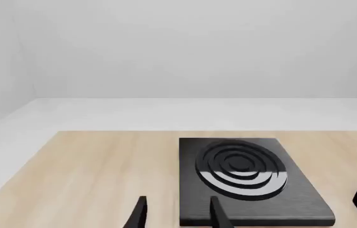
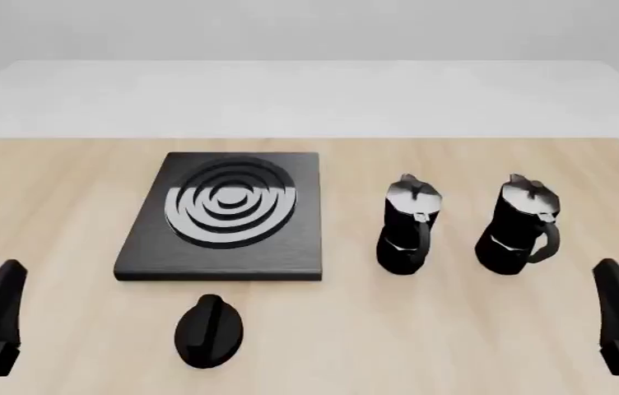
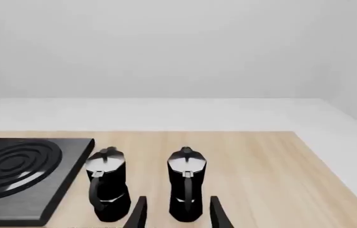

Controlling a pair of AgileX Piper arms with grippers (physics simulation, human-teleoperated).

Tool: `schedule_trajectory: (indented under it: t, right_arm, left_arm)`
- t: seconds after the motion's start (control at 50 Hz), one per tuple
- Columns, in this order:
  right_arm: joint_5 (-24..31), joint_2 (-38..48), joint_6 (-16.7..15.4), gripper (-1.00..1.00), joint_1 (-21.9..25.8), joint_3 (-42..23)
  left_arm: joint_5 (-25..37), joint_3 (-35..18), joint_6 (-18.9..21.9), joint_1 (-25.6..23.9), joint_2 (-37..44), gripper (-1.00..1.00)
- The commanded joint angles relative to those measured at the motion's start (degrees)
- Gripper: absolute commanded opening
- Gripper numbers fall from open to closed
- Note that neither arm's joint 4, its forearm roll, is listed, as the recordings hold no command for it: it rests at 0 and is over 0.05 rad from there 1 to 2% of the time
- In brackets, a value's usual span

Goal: Put both moka pots on the stove.

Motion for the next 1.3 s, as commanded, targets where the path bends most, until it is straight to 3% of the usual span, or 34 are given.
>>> schedule_trajectory:
  t: [0.02,0.32,0.38,0.42,0.52,0.64,0.76,0.8,0.88,0.94,0.98,1.02,1.08,1.28,1.3]
  right_arm:
    - [-0.22,0.57,-0.80,1.00,-0.35,0.11]
    - [-2.05,2.53,-0.14,1.00,-0.37,-0.16]
    - [-1.92,3.04,-2.10,1.00,-0.66,-1.38]
    - [-1.56,4.30,-0.54,1.00,-0.91,-3.01]
    - [0.31,7.08,-0.08,1.00,0.15,-8.21]
    - [1.91,10.71,-0.91,1.00,4.37,-13.82]
    - [3.00,17.55,-1.57,1.00,3.67,-19.84]
    - [3.27,18.33,0.40,1.00,5.50,-21.96]
    - [3.18,23.82,-0.53,1.00,6.38,-24.91]
    - [3.54,26.81,0.92,1.00,6.84,-27.01]
    - [3.54,28.22,5.09,1.00,8.62,-27.98]
    - [3.30,29.29,4.05,1.00,8.71,-28.85]
    - [2.63,33.37,8.26,1.00,9.36,-29.67]
    - [0.22,38.46,7.68,1.00,12.66,-31.65]
    - [-0.38,40.16,8.13,1.00,14.87,-31.97]
  left_arm:
    - [0.00,0.00,0.00,0.00,0.00,1.00]
    - [0.00,0.00,0.00,0.00,0.00,1.00]
    - [0.00,0.00,0.00,0.00,0.00,1.00]
    - [0.00,0.00,0.00,0.00,0.00,1.00]
    - [0.00,0.00,0.00,0.00,0.00,1.00]
    - [0.00,0.00,0.00,0.00,0.00,1.00]
    - [0.00,0.00,0.00,0.00,0.00,1.00]
    - [0.00,0.00,0.00,0.00,0.00,1.00]
    - [0.00,0.00,0.00,0.00,0.00,1.00]
    - [0.00,0.00,0.00,0.00,0.00,1.00]
    - [0.00,0.00,0.00,0.00,0.00,1.00]
    - [0.00,0.00,0.00,0.00,0.00,1.00]
    - [0.00,0.00,0.00,0.00,0.00,1.00]
    - [0.00,0.00,0.00,0.00,0.00,1.00]
    - [0.00,0.00,0.00,0.00,0.00,1.00]
